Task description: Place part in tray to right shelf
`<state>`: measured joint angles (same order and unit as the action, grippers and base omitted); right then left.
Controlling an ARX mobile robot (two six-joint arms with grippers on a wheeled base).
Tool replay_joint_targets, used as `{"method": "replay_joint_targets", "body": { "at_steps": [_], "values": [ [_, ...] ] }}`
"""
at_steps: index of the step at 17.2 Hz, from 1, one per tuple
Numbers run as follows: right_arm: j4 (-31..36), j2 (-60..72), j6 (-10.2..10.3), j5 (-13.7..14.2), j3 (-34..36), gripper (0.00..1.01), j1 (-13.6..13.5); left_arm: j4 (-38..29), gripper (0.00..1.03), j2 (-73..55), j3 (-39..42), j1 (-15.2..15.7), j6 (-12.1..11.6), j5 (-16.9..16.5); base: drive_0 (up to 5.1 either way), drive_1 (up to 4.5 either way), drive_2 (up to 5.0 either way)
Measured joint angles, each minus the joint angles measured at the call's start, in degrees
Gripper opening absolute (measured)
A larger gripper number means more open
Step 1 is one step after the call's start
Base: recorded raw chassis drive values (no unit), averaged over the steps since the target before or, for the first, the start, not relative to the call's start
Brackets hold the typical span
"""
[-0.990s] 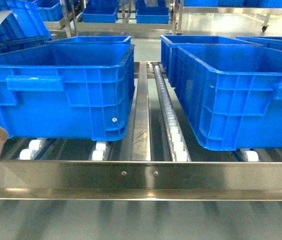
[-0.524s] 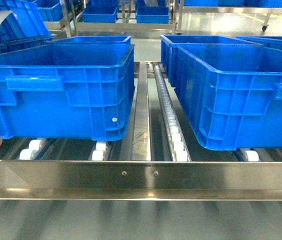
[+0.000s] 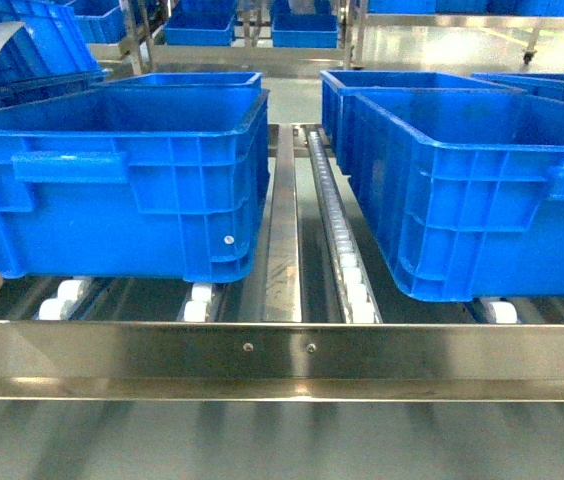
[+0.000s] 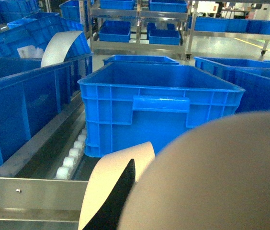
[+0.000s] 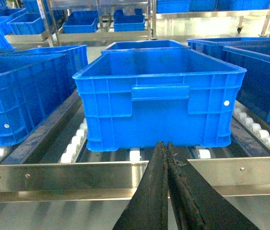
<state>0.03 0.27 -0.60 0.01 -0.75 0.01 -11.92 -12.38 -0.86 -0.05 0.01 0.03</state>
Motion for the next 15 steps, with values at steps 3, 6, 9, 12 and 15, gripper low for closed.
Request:
{"method": "replay_joint_targets", "body": {
  "at_steps": [3,6,9,12,15],
  "values": [
    [-0.4,0.0,0.0,0.0,0.0,0.02,0.0,0.9,0.15,0.8,0.0,0.0,0.0,0.0,0.0,0.00,0.0],
    [-0.3,0.0,0.0,0.0,0.0,0.02,0.0,1.7,0.15,1.8,0.0,0.0,0.0,0.0,0.0,0.00,0.0],
    [-0.3,0.0,0.0,0.0,0.0,0.02,0.0,12.6,0.15,11.8,0.0,0.0,0.0,0.0,0.0,0.00,0.0],
    [-0.3,0.0,0.0,0.0,0.0,0.20,0.0,12.5,0.15,11.8,0.0,0.0,0.0,0.0,0.0,0.00,0.0],
    [-0.3,0.0,0.0,0.0,0.0,0.57,0.0,12.5,0.15,11.8,0.0,0.0,0.0,0.0,0.0,0.00,0.0]
  ]
}}
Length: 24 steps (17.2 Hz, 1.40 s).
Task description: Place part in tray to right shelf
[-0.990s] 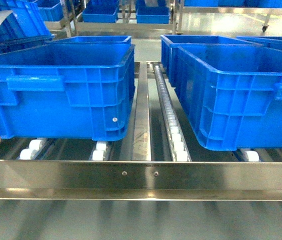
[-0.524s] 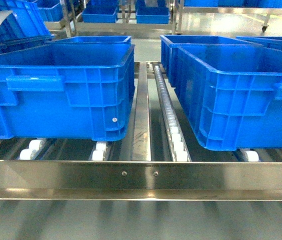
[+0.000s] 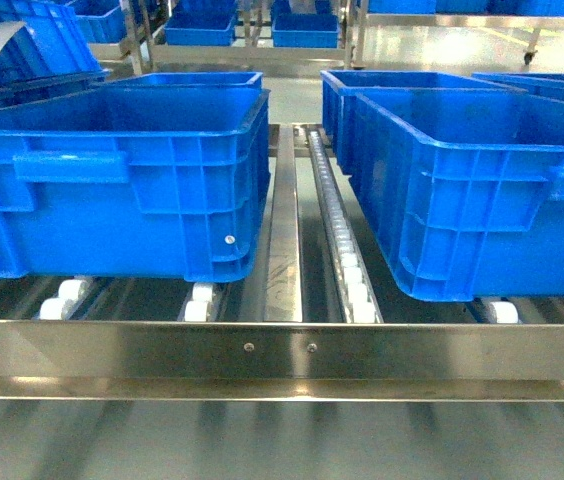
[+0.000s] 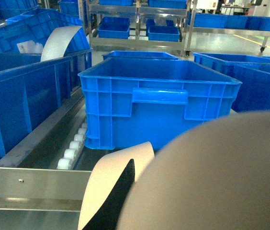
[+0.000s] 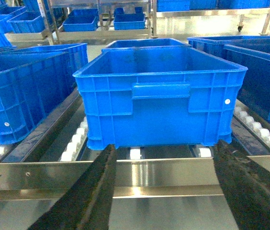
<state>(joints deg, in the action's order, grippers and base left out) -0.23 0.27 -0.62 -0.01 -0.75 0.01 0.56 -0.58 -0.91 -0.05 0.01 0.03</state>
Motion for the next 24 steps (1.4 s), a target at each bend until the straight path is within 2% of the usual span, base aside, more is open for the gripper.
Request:
{"method": "replay_joint_targets", "body": {
  "at_steps": [3,4,24],
  "values": [
    [0.0,0.0,0.0,0.0,0.0,0.95,0.0,0.0,0.15,0.0,0.0,0.0,0.0,0.0,0.0,0.00,0.0],
    [0.0,0.0,0.0,0.0,0.0,0.98,0.0,0.0,0.15,0.0,0.0,0.0,0.0,0.0,0.0,0.00,0.0],
    [0.0,0.0,0.0,0.0,0.0,0.98,0.0,0.0,0.15,0.0,0.0,0.0,0.0,0.0,0.0,0.00,0.0]
  ]
}}
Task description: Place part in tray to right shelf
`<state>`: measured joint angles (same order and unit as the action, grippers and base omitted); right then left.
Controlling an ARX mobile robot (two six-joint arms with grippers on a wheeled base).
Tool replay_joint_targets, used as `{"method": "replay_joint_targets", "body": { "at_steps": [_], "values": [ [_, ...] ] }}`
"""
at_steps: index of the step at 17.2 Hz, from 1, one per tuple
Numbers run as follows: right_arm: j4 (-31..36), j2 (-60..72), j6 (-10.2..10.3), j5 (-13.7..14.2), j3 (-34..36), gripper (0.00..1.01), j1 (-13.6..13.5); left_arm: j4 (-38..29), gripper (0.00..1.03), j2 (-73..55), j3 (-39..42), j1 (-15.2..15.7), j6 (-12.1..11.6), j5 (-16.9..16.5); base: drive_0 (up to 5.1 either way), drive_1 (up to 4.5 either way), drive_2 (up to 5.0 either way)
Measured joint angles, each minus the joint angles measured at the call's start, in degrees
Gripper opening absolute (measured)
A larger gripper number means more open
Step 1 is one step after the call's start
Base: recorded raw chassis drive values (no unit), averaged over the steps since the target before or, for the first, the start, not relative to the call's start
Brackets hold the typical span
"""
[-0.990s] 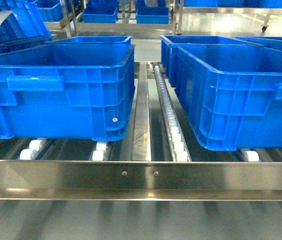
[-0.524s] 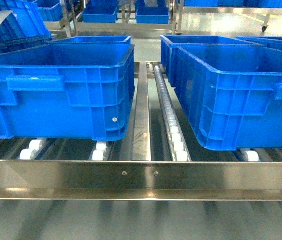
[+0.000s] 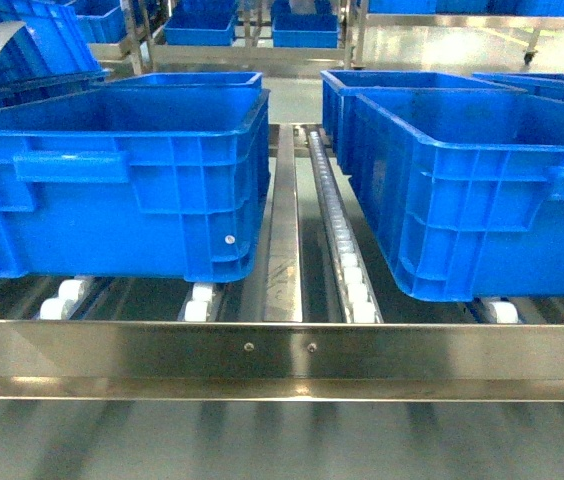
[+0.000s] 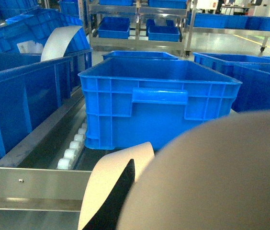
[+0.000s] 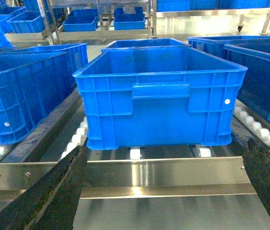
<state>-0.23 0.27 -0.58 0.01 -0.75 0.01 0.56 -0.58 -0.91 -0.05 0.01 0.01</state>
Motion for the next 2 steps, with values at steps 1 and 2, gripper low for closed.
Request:
{"method": "replay_joint_targets", "body": {
  "at_steps": [1,2],
  "values": [
    [0.0,0.0,0.0,0.0,0.0,0.98,0.0,0.0,0.15,0.0,0.0,0.0,0.0,0.0,0.0,0.00,0.0],
    [0.0,0.0,0.0,0.0,0.0,0.98,0.0,0.0,0.15,0.0,0.0,0.0,0.0,0.0,0.0,0.00,0.0]
  ]
}}
